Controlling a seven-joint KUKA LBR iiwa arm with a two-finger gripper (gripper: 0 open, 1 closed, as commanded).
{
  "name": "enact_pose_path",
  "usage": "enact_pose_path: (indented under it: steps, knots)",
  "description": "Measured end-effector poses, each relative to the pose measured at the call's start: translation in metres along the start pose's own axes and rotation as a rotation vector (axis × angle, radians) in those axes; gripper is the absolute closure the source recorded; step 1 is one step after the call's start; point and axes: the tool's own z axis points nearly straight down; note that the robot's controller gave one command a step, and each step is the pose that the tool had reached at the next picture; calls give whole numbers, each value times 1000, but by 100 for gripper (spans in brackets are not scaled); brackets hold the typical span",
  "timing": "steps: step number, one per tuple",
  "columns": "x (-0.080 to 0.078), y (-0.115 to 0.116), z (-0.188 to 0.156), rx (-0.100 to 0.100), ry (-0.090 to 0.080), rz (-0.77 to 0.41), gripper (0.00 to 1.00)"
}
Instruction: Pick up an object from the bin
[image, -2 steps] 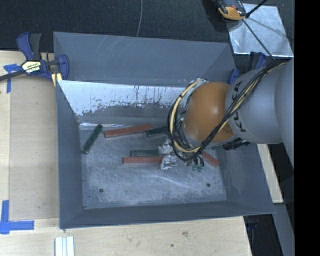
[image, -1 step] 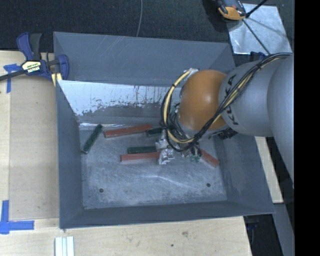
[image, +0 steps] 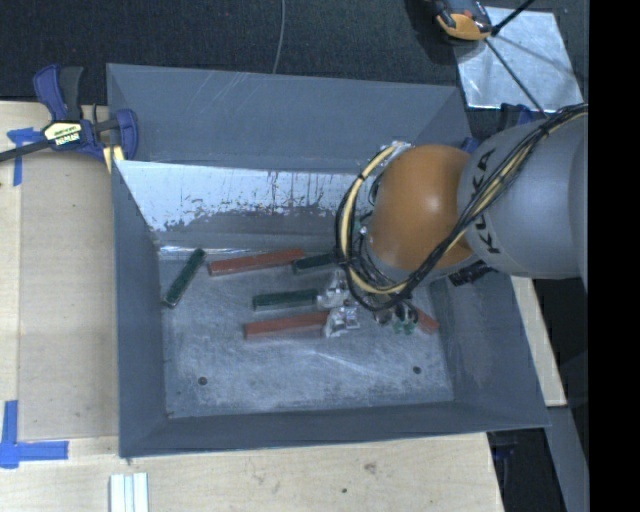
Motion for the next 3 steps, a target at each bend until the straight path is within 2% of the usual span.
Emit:
enact_pose_path:
  steps: [1, 2, 3]
  knots:
    - [13, -2, -17, 0, 13, -2, 100]
    - [-2, 1, -32, -1, -13, 56, 100]
    - [-18, 5, -172, -1, -5, 45, 100]
